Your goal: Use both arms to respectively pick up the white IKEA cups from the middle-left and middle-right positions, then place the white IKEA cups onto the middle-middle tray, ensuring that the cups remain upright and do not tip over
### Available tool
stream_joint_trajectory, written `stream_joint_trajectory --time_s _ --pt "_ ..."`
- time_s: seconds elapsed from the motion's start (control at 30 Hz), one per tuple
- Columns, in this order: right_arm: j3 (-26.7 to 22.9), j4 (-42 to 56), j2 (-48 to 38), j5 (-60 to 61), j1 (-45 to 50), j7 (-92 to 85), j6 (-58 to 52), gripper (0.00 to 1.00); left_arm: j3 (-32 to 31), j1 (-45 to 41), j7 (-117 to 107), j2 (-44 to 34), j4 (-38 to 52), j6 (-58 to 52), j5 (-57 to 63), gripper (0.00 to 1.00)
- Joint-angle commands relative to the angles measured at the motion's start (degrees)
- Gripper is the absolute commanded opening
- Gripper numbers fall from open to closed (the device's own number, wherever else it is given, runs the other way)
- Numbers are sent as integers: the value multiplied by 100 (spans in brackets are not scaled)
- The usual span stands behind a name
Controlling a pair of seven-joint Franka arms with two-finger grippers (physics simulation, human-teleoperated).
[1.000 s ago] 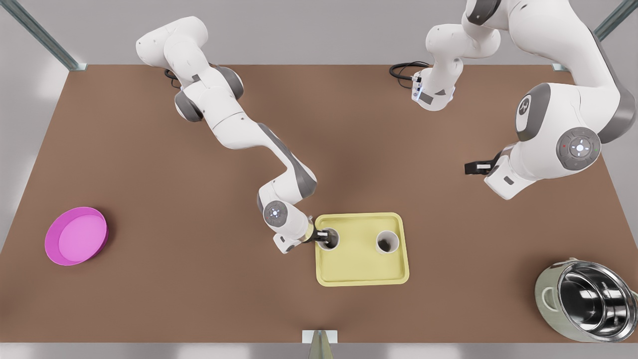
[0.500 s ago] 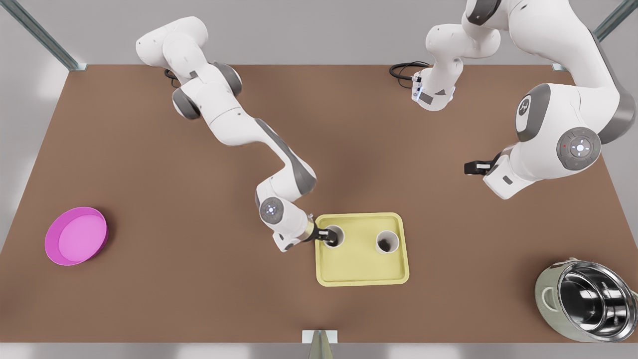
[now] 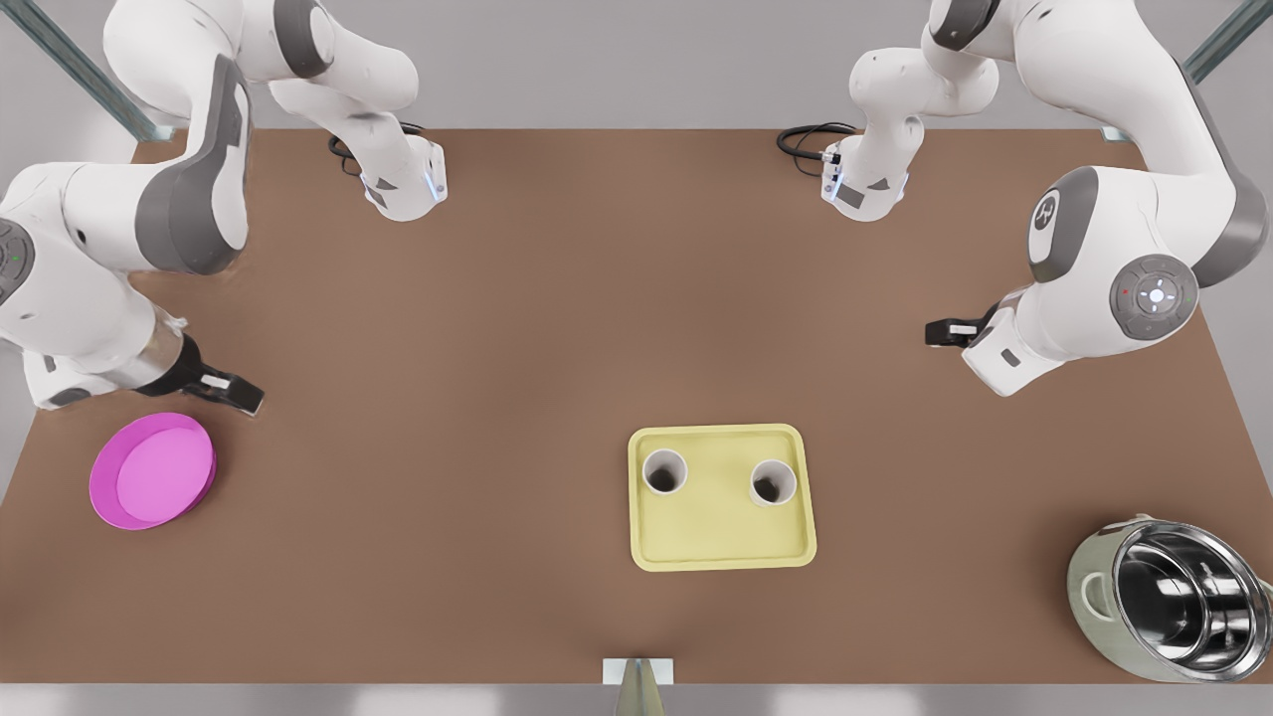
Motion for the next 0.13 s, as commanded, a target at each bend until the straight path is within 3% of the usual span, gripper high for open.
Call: stream_joint_trajectory --time_s 0.0,0.1 --pt "5 -479 -480 -5 -69 -2563 -850 100 -6 -2 57 -11 2 -77 -5 100" --pt "-4 -628 -577 39 -78 -2563 -753 100 -7 -2 57 -20 11 -147 -5 100"
